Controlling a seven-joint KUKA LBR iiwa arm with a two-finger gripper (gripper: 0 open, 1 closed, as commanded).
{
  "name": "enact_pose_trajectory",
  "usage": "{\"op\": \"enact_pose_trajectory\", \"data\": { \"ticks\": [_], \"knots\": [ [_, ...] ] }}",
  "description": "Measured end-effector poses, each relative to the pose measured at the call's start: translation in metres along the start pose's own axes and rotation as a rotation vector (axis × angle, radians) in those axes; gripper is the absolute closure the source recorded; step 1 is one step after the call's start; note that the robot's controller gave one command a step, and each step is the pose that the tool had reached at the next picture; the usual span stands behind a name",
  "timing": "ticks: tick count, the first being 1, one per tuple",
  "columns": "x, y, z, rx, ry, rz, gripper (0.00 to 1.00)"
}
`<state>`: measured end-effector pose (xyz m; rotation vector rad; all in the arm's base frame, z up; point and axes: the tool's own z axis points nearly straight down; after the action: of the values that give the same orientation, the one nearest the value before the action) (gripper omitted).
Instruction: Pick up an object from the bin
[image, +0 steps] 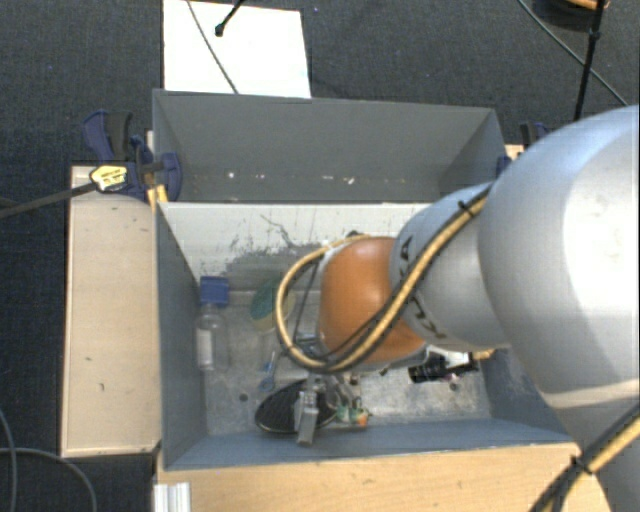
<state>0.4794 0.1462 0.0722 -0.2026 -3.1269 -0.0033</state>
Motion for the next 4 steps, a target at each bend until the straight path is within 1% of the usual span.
{"op": "enact_pose_trajectory", "data": {
  "ticks": [1, 2, 3, 4],
  "knots": [
    [0.009, 0.071, -0.001, -0.003, -0.019, -0.271, 0.0],
    [0.01, 0.07, 0.0, -0.002, -0.017, -0.265, 1.0],
    [0.009, 0.071, -0.051, 0.0, -0.014, -0.261, 1.0],
    [0.007, 0.071, -0.077, 0.0, -0.013, -0.258, 1.0]
  ]
}}
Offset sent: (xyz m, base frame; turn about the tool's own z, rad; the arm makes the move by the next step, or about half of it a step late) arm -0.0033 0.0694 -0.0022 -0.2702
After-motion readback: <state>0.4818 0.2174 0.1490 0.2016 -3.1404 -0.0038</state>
